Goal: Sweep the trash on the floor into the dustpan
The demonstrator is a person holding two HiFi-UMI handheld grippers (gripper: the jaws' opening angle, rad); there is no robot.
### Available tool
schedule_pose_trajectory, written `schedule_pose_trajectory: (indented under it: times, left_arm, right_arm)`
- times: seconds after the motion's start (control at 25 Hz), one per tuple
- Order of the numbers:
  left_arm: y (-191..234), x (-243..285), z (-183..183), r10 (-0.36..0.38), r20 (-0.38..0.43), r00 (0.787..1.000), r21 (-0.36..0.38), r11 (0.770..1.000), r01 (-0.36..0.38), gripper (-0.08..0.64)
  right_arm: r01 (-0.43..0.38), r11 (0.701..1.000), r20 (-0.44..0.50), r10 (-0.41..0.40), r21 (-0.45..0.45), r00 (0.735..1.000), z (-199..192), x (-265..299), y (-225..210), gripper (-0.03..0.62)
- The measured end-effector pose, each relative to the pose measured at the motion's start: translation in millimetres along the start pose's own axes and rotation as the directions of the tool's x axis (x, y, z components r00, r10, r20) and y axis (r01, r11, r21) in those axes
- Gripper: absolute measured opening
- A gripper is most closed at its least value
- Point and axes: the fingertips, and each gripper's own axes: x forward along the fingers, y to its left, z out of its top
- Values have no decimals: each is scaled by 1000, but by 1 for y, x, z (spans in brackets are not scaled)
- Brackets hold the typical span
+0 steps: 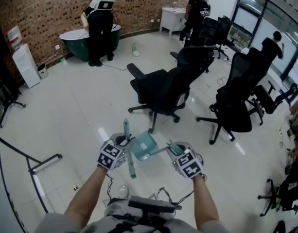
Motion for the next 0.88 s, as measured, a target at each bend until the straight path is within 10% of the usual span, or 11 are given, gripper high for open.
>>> schedule_pose_trajectory:
  times: [0.48, 0.88]
  left_arm:
    - [52, -77, -43, 318, -71, 945, -111, 939, -324, 80]
    - [119, -146, -117, 403, -84, 911, -204, 888, -411, 81]
  right_arm:
    - [-223, 957, -6, 226, -187, 974, 14, 58, 21, 103]
    - [-346, 882, -120, 324, -320, 938, 50, 139, 83, 103]
